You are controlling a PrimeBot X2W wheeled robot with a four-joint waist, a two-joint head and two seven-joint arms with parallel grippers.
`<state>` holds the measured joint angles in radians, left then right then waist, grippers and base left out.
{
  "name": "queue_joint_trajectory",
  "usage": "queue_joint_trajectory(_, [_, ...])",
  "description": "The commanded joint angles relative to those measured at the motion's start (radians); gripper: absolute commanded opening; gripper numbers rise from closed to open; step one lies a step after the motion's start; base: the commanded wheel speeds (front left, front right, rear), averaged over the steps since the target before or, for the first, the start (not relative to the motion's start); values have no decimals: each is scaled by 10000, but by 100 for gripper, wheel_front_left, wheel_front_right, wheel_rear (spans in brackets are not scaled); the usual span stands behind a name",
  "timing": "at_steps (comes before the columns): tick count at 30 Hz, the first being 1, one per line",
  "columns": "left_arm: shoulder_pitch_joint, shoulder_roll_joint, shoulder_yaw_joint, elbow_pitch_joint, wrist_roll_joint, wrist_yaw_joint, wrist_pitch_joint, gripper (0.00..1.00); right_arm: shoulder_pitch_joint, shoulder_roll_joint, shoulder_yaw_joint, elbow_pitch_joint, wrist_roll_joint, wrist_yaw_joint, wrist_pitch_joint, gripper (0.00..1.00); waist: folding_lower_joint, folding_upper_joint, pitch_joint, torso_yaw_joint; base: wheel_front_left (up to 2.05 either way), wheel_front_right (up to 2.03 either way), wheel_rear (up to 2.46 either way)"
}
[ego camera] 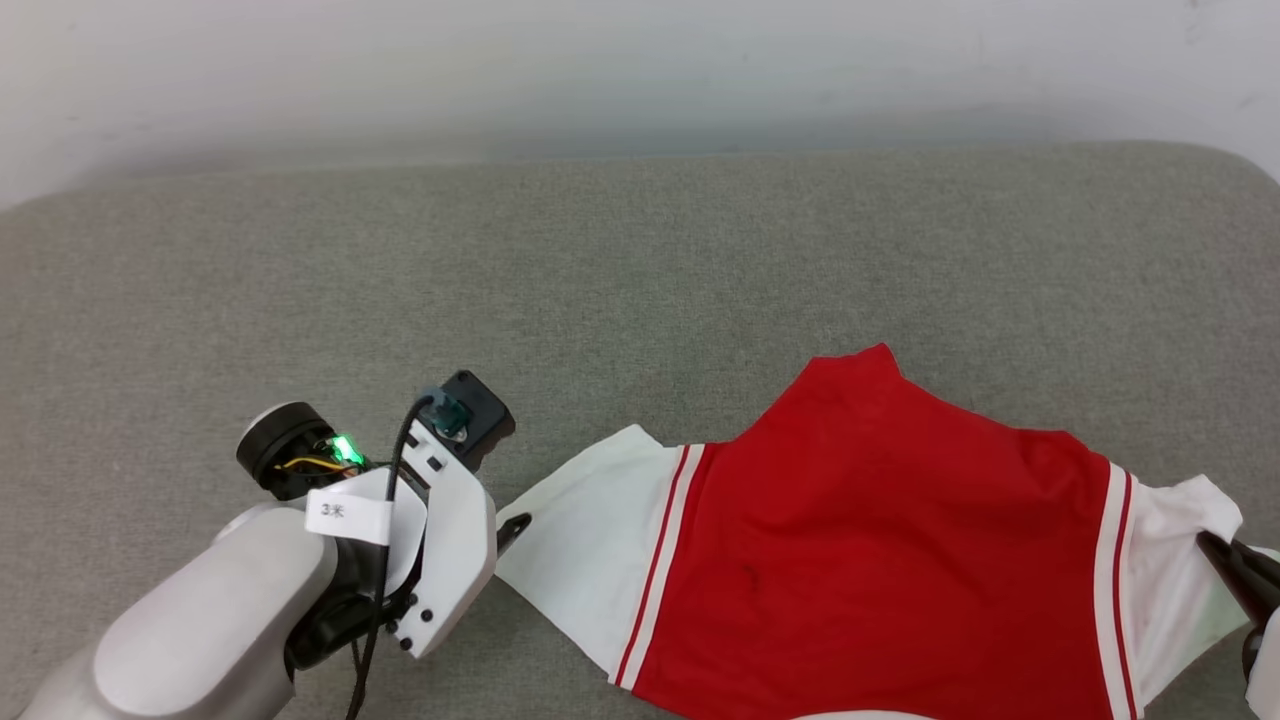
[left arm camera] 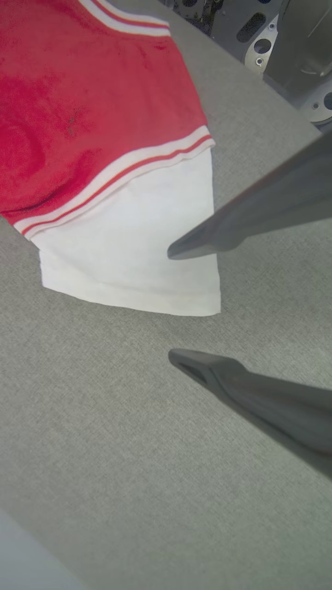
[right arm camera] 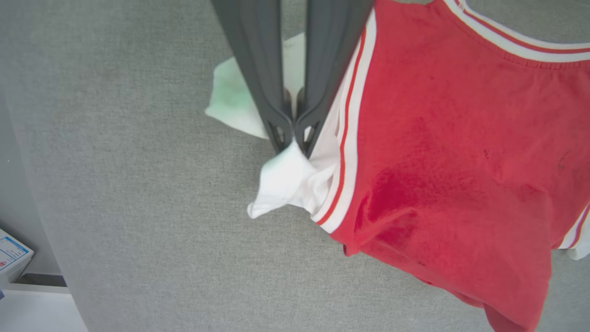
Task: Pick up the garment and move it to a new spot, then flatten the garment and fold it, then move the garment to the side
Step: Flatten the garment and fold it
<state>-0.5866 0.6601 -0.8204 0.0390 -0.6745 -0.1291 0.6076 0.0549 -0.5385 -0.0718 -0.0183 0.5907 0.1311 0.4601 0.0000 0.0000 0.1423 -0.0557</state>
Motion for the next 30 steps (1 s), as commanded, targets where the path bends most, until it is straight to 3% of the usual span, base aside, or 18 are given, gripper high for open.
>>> queue_joint_trajectory(1, [-182, 82, -197, 138, -47, -1, 139, 100, -182, -46, 47, 46, 71, -8, -75, 0, 0, 0, 122, -75, 0, 0, 0])
queue_joint_trajectory(23, [-1523, 246, -4189, 2243, -1383, -12, 936, 98, -1424, -244, 838, 684, 207, -9, -646, 0, 0, 0, 1292, -561, 0, 0, 0])
queue_joint_trajectory(24, [-1527, 249, -4316, 2264, -1502, -14, 929, 41, -1425, -249, 864, 708, 221, -8, -672, 0, 0, 0, 1305, -560, 0, 0, 0])
queue_joint_trajectory(25, [-1539, 257, -4427, 2283, -1624, -14, 938, 0, -1443, -252, 893, 729, 231, -9, -662, 0, 0, 0, 1311, -562, 0, 0, 0])
queue_joint_trajectory(30, [-1743, 289, -4373, 2392, -2239, -2, 235, 0, -1472, -295, 952, 816, 279, -8, -745, 0, 0, 0, 1131, -503, 0, 0, 0])
